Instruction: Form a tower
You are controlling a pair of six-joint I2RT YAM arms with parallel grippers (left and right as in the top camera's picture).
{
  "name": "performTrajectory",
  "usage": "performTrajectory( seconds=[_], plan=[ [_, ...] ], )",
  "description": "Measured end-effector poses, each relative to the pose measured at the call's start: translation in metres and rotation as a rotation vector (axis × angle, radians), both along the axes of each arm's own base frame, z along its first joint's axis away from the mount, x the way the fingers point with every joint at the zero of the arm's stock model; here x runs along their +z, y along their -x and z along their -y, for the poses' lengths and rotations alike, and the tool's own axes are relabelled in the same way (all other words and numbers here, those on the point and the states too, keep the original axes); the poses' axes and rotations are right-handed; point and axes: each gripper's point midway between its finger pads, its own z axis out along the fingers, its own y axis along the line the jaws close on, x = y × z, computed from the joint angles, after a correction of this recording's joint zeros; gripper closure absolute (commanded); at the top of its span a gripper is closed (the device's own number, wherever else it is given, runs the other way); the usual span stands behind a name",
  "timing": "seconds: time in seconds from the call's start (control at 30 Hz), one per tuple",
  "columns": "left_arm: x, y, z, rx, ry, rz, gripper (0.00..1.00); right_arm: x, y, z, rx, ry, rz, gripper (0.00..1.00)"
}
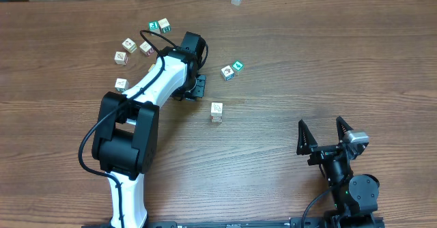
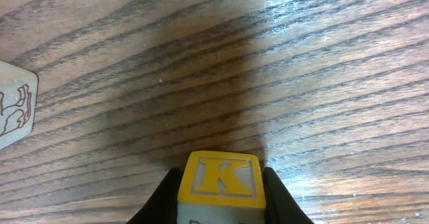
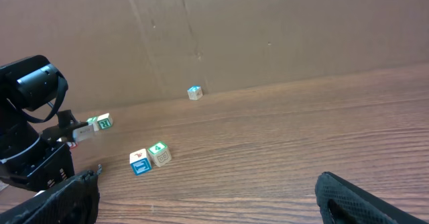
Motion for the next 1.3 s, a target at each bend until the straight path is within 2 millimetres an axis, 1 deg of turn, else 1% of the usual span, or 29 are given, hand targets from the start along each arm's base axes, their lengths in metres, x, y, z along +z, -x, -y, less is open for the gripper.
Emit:
performTrajectory(
  seconds=[0.17,0.3,0.37,0.47,0.53,0.57,0.8,0.83,0.87,1.0,1.1,1.2,1.3],
  plan=[
    [0.0,0.0,0.0,0.0,0.0,0.0,0.93,0.0,0.0,0.0,0.0,0.0,0.0,0.0],
    [0.0,0.0,0.0,0.0,0.0,0.0,0.86,0.0001,0.0,0.0,0.0,-0.001,0.0,0.0],
    [0.0,0.0,0.0,0.0,0.0,0.0,0.85,0.0,0.0,-0.0001,0.0,0.0,0.0,0.0],
    [0.0001,-0.0002,0.0,0.0,0.0,0.001,0.77,-0.0001,0.0,0.0,0.0,0.0,0.0,0.0],
    [0.0002,-0.0012,0.0004,0.001,0.002,0.005,0.74,0.0,0.0,0.0,0.0,0.0,0.0,0.0],
    [0.0003,-0.0017,0.0006,0.0,0.002,0.007,0.69,0.0,0.0,-0.0001,0.0,0.0,0.0,0.0],
    [0.0007,-0.0041,0.0014,0.0,0.006,0.017,0.55,0.0,0.0,0.0,0.0,0.0,0.0,0.0],
    [0.0008,-0.0042,0.0015,0.0,0.006,0.017,0.51,0.0001,0.0,0.0,0.0,0.0,0.0,0.0],
    [0.0008,-0.0043,0.0015,0.0,0.006,0.018,0.5,0.0,0.0,0.0,0.0,0.0,0.0,0.0],
    [0.0008,-0.0043,0.0015,0.0,0.006,0.018,0.44,0.0,0.0,0.0001,0.0,0.0,0.0,0.0],
    [0.0008,-0.0043,0.0015,0.0,0.006,0.018,0.42,0.0,0.0,0.0,0.0,0.0,0.0,0.0],
    [0.0008,-0.0043,0.0015,0.0,0.006,0.018,0.37,0.0,0.0,0.0,0.0,0.0,0.0,0.0],
    [0.0008,-0.0043,0.0015,0.0,0.006,0.018,0.37,0.0001,0.0,0.0,0.0,-0.001,0.0,0.0]
  ],
)
